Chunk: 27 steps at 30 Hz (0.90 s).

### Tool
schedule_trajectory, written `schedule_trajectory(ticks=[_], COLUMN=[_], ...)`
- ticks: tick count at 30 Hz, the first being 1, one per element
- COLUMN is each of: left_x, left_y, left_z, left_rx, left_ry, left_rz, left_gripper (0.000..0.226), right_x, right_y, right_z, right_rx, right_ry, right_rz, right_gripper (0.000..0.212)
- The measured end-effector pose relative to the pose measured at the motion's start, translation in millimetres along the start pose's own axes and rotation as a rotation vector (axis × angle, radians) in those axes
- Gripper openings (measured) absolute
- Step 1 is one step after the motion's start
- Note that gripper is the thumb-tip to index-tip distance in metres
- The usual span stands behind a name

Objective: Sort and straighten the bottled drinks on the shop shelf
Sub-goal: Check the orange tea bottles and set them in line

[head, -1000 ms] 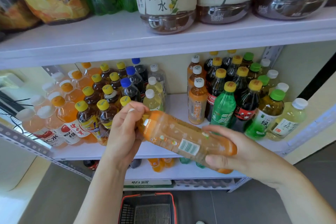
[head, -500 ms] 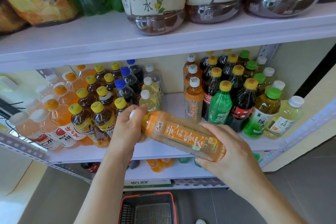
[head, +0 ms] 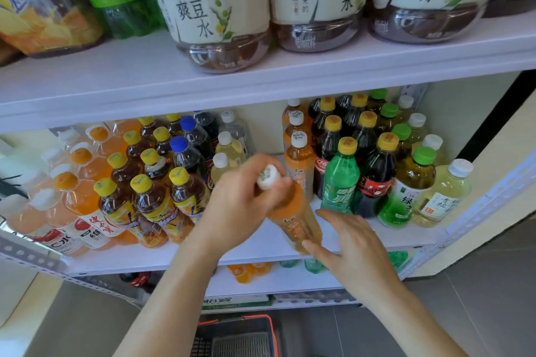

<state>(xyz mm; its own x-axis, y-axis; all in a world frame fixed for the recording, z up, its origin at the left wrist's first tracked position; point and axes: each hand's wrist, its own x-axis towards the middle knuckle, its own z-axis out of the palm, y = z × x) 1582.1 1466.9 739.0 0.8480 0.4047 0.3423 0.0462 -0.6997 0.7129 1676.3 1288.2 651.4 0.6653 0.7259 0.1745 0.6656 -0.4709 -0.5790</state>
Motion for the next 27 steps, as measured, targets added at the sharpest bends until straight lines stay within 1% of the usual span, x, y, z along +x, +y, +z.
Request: schedule_trajectory(ticks=[2,3,7,10,12,15,18,21,24,27], left_x=[6.9,10.7,27.4,38.9,45.2,51.0,54.4,56.7,57.0,52.0], left_y=[1.6,-0.2,-10.6,-17.3,-19.7,-23.1,-25.6,-27.9,-29.3,-31.4], left_z=[7.0,9.2,16.9,29.5,37.9,50.3,61.1,69.9,77.4,81.0], left_rx=[0.195,0.237,0.301,0.347,0.373,0.416,0.444,0.398,0.334,0.293], left_ry=[-0.035,-0.045,-0.122,-0.208,-0.249,-0.288,-0.306,-0.267,-0.184,-0.136], left_rz=[0.092,0.111,0.160,0.152,0.137,0.145,0.125,0.101,0.060,0.015], left_gripper=[0.015,0.018,0.024,0.027,0.028,0.033,0.036,0.037,0.039,0.046], right_x=[6.4,10.4,36.5,58.2,69.6,79.8,81.8,80.8,79.7,78.4], right_y=[7.3,10.5,18.0,16.7,16.4,18.6,21.1,22.3,24.7,23.4], right_z=[-5.5,-9.4,-31.2,-44.4,-47.8,-45.7,-40.7,-37.4,-35.4,-34.4], right_rx=[-0.042,-0.062,-0.125,-0.162,-0.219,-0.282,-0.262,-0.227,-0.210,-0.200], right_ry=[0.102,0.167,0.413,0.514,0.503,0.394,0.335,0.342,0.355,0.346], right_rz=[-0.038,-0.056,-0.124,-0.176,-0.173,-0.144,-0.131,-0.127,-0.119,-0.108], right_gripper=[0.050,0.046,0.035,0.039,0.045,0.055,0.059,0.061,0.061,0.063])
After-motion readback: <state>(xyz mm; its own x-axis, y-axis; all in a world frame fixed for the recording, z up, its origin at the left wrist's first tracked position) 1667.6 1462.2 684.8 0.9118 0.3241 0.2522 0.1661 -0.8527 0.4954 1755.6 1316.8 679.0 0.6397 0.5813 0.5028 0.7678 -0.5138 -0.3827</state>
